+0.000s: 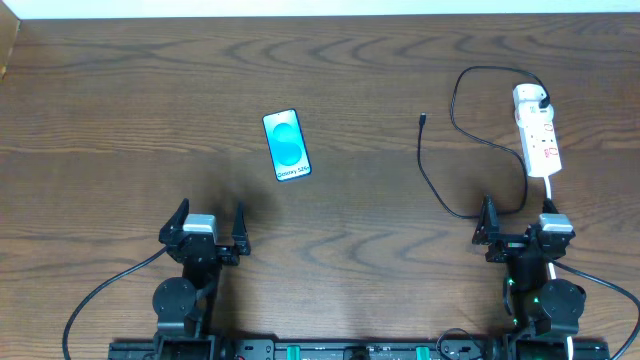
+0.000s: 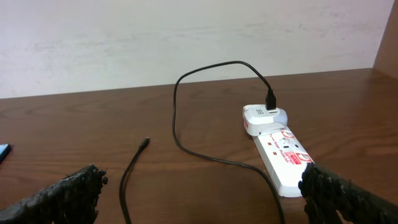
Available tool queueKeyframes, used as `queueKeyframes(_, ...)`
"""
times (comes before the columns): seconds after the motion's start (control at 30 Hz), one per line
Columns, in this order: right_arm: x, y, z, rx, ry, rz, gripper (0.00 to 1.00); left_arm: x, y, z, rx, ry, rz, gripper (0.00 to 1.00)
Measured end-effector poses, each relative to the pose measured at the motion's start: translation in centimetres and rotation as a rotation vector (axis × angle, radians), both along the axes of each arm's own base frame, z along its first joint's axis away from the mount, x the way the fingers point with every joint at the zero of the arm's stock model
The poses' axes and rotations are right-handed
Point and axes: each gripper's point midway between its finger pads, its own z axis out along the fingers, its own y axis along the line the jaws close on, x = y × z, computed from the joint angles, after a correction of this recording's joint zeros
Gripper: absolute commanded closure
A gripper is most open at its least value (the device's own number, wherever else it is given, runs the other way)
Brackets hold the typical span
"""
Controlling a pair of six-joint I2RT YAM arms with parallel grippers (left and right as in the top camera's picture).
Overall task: Plug charger to phone and switch on socket
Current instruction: 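Open the left gripper and raise the left arm forward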
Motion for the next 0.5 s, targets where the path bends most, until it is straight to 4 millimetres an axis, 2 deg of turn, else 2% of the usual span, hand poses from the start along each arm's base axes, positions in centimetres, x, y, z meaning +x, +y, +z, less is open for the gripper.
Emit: queueKeyframes(0.5,0.00,0.01,0.00,0.000,0.000,0.000,0.01,0.02,0.71,-0.07,0.057,0.001,0.036,0.09)
